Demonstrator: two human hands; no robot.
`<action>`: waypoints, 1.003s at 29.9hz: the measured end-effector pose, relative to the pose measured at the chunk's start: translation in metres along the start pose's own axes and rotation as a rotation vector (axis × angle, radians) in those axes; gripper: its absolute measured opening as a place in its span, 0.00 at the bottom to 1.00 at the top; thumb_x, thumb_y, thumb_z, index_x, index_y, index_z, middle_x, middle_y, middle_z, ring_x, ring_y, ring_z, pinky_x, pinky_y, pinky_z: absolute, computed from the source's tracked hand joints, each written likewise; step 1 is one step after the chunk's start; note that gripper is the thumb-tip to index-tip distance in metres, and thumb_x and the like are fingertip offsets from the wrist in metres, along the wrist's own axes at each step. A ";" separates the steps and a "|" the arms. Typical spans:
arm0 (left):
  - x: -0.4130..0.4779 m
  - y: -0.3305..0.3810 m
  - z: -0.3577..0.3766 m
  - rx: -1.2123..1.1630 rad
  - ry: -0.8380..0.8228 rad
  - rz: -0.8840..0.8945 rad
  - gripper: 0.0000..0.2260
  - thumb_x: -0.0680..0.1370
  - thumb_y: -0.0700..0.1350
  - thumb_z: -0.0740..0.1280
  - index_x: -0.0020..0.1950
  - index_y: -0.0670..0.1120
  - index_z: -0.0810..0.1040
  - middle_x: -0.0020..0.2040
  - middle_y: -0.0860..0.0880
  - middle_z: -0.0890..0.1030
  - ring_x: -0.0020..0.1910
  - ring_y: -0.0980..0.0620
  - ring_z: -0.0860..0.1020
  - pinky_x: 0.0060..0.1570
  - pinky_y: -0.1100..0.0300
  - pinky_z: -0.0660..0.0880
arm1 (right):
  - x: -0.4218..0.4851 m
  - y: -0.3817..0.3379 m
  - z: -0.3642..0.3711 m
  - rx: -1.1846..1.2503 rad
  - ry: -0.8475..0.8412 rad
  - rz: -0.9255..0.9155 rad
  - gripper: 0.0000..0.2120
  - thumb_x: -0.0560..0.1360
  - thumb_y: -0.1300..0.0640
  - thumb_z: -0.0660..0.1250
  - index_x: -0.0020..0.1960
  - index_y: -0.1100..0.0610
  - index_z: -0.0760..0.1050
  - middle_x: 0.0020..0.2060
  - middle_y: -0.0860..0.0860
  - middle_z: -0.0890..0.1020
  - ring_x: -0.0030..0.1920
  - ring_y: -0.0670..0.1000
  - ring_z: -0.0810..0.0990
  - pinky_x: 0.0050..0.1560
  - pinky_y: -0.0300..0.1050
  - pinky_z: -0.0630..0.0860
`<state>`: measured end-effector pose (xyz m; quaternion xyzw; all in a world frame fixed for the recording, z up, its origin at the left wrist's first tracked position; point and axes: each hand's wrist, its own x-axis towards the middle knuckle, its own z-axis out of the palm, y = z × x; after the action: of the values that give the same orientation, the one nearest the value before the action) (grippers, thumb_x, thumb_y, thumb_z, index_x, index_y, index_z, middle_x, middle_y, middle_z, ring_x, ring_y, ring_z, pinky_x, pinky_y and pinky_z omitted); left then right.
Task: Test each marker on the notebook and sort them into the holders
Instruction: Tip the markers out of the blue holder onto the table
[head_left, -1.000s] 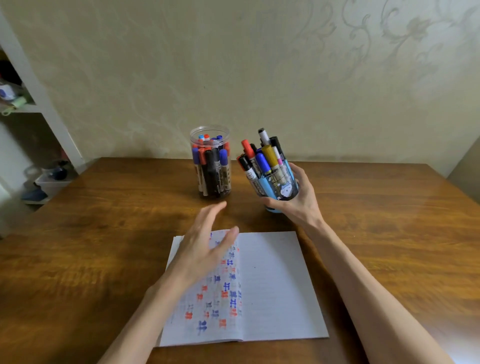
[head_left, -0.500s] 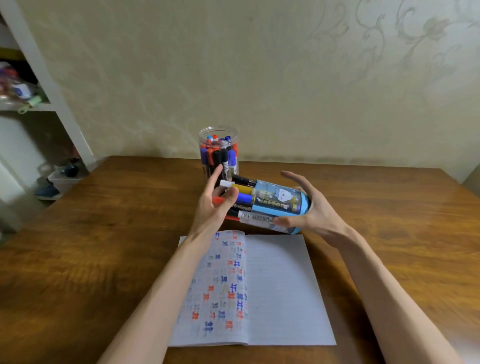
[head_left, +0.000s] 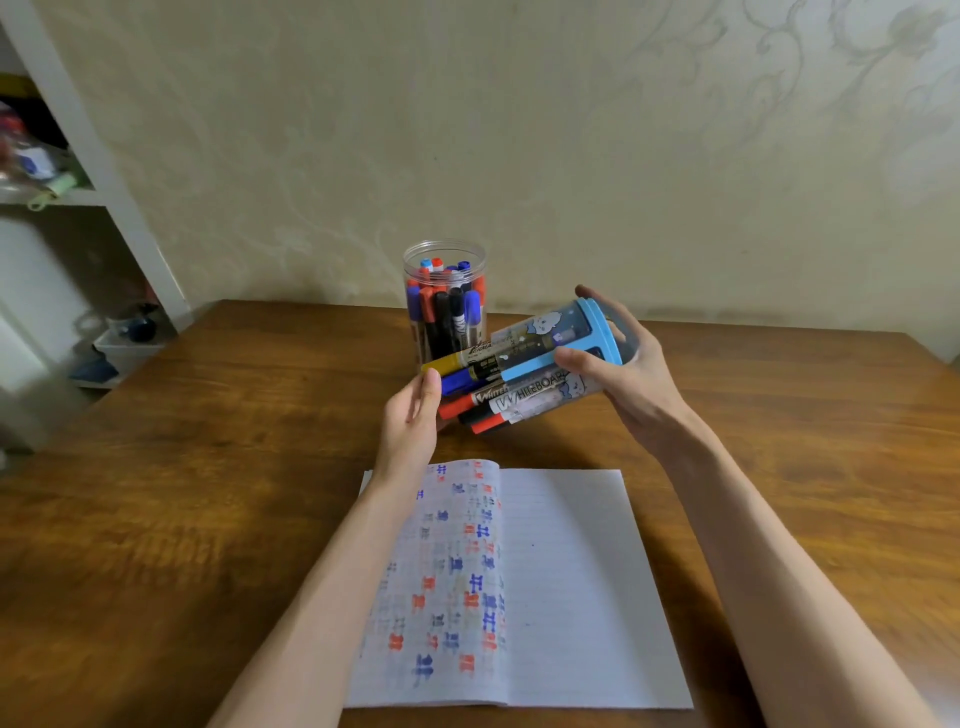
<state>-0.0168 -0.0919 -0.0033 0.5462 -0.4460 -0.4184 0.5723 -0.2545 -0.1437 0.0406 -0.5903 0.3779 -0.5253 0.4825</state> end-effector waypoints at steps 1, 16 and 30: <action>0.001 0.000 -0.001 0.023 0.018 0.002 0.15 0.84 0.60 0.60 0.62 0.56 0.81 0.53 0.59 0.86 0.57 0.60 0.83 0.61 0.56 0.79 | -0.001 0.002 0.000 0.009 -0.003 0.003 0.39 0.65 0.47 0.83 0.74 0.40 0.74 0.63 0.52 0.83 0.65 0.58 0.83 0.62 0.63 0.82; 0.008 -0.016 0.008 0.142 -0.142 0.166 0.12 0.85 0.53 0.63 0.66 0.53 0.79 0.64 0.52 0.81 0.62 0.55 0.81 0.51 0.59 0.83 | -0.011 0.006 -0.031 0.053 0.112 0.043 0.40 0.66 0.50 0.85 0.75 0.43 0.74 0.66 0.54 0.82 0.63 0.58 0.85 0.63 0.63 0.81; 0.016 -0.036 0.002 0.760 -0.082 0.419 0.20 0.83 0.54 0.65 0.76 0.57 0.72 0.68 0.54 0.77 0.69 0.55 0.71 0.68 0.45 0.72 | -0.008 -0.018 -0.038 -0.100 0.215 -0.095 0.37 0.68 0.47 0.84 0.75 0.43 0.76 0.62 0.44 0.83 0.59 0.44 0.84 0.54 0.46 0.84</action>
<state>-0.0146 -0.1093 -0.0389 0.5989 -0.6919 -0.1205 0.3849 -0.2945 -0.1381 0.0557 -0.5711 0.4249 -0.5884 0.3836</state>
